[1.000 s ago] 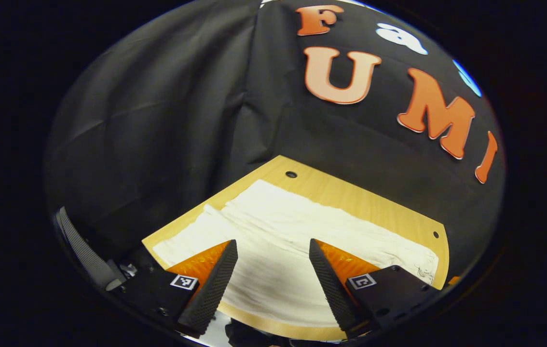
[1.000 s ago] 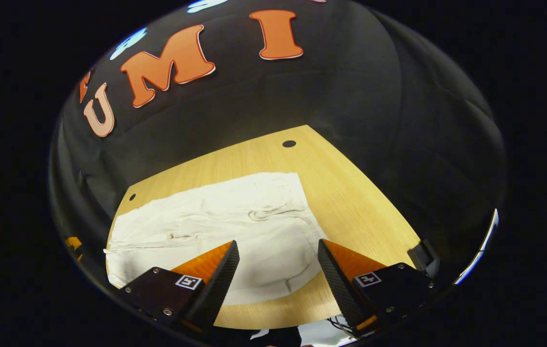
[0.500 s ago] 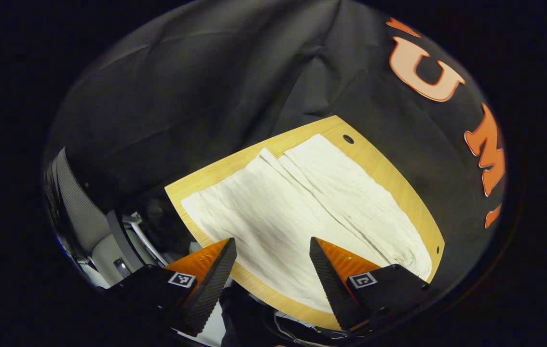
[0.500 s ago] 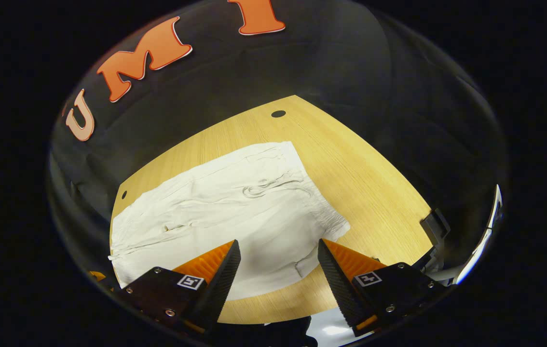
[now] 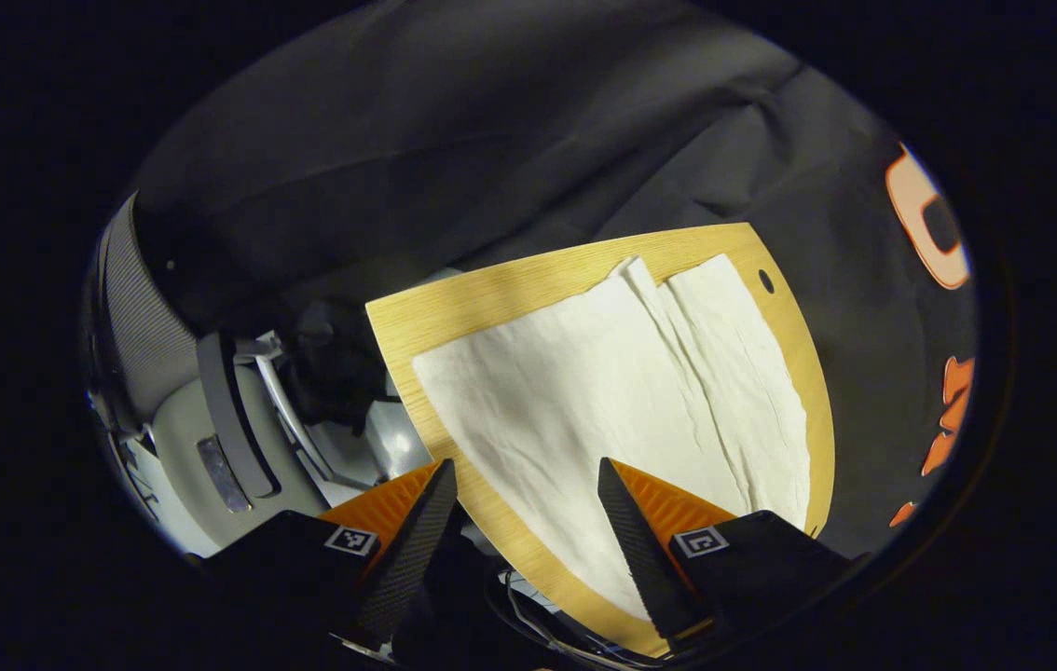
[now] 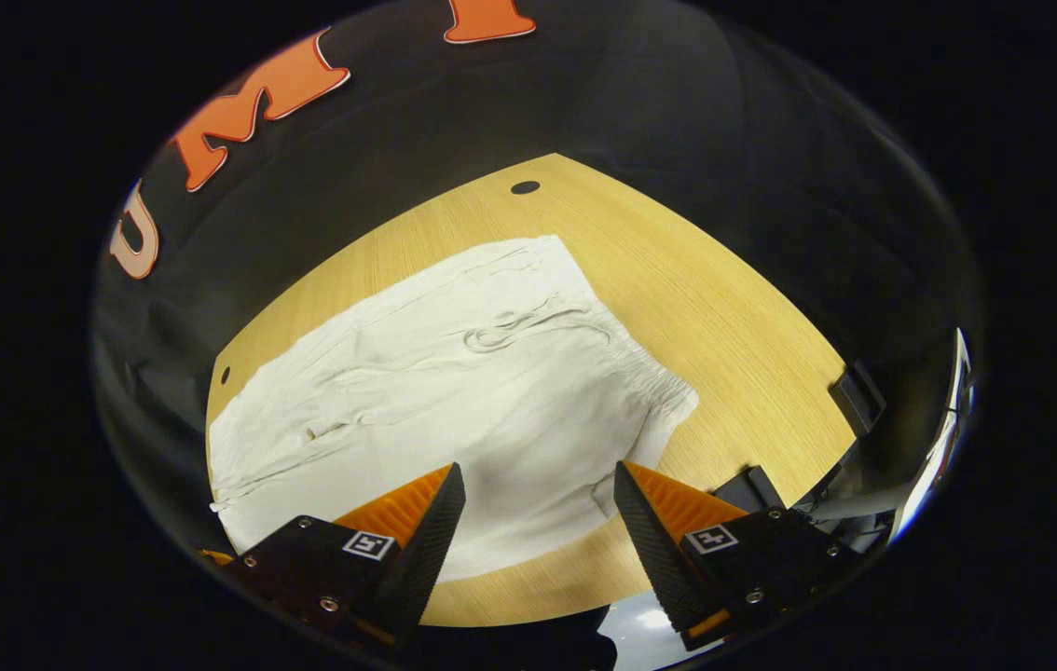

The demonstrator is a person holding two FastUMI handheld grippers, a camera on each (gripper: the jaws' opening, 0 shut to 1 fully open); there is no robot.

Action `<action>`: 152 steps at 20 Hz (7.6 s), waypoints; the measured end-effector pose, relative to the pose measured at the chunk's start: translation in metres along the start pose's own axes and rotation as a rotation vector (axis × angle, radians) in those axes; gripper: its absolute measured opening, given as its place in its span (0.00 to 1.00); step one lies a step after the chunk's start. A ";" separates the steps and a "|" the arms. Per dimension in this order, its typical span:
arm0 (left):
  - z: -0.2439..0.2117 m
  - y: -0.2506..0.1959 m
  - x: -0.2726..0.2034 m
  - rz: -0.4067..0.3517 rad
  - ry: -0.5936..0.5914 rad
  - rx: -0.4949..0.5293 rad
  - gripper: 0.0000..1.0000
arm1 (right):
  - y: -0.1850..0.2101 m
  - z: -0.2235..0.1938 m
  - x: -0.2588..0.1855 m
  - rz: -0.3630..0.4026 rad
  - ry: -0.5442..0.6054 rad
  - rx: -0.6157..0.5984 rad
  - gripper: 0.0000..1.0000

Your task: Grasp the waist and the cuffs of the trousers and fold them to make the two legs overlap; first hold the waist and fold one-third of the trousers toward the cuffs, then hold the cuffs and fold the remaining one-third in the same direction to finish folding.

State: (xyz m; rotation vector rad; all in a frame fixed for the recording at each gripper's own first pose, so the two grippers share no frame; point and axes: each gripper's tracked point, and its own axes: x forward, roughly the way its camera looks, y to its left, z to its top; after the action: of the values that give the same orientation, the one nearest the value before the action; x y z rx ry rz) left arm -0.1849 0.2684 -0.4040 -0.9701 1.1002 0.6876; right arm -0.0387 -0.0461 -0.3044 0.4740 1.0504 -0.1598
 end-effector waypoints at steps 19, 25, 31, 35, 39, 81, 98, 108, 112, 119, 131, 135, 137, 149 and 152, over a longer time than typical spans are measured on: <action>0.051 0.012 0.051 0.019 0.012 -0.069 0.75 | -0.008 0.003 0.031 -0.058 0.035 0.110 0.97; 0.064 0.001 0.062 -0.058 0.000 0.005 0.26 | -0.037 -0.006 0.036 -0.121 0.048 0.220 0.97; 0.069 -0.023 0.074 -0.144 0.028 0.053 0.08 | -0.065 -0.018 0.042 -0.160 0.038 0.346 0.96; 0.070 -0.027 0.071 -0.128 0.020 0.115 0.05 | -0.079 -0.015 0.060 -0.192 0.040 0.305 0.96; 0.072 -0.028 0.061 -0.124 -0.024 0.086 0.05 | -0.084 -0.013 0.076 -0.198 0.046 0.315 0.95; 0.159 -0.217 0.023 -0.214 -0.132 0.390 0.05 | -0.027 0.143 0.077 0.056 0.007 0.463 0.05; 0.201 -0.312 0.116 -0.227 0.107 0.697 0.05 | 0.023 0.210 0.156 0.086 0.209 0.553 0.05; 0.229 -0.353 0.143 -0.278 -0.050 0.527 0.21 | 0.049 0.253 0.188 0.209 0.093 0.656 0.14; 0.232 -0.358 0.134 -0.266 -0.097 0.536 0.58 | 0.048 0.267 0.177 0.223 0.014 0.608 0.30; 0.207 -0.367 0.092 -0.211 -0.170 0.724 1.00 | 0.022 0.240 0.149 0.147 -0.021 0.412 0.63; 0.120 -0.376 0.019 -0.275 -0.199 0.878 1.00 | -0.022 0.176 0.159 0.011 0.094 0.414 0.99; 0.088 -0.369 -0.005 -0.298 -0.191 0.898 1.00 | -0.019 0.168 0.171 0.009 0.105 0.418 0.99; 0.074 -0.365 -0.017 -0.307 -0.202 0.919 1.00 | -0.022 0.163 0.177 -0.012 0.124 0.414 0.99; -0.011 -0.309 -0.039 -0.306 -0.112 0.852 1.00 | -0.026 0.163 0.186 -0.002 0.072 0.537 0.20; -0.041 -0.289 -0.042 -0.302 -0.077 0.862 1.00 | -0.022 0.167 0.180 0.055 0.036 0.581 0.11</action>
State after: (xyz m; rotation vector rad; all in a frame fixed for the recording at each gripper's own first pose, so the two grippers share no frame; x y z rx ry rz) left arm 0.0302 0.1059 -0.2842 -0.3401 1.0071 -0.0279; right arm 0.1756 -0.1230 -0.3985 1.0317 1.0178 -0.4137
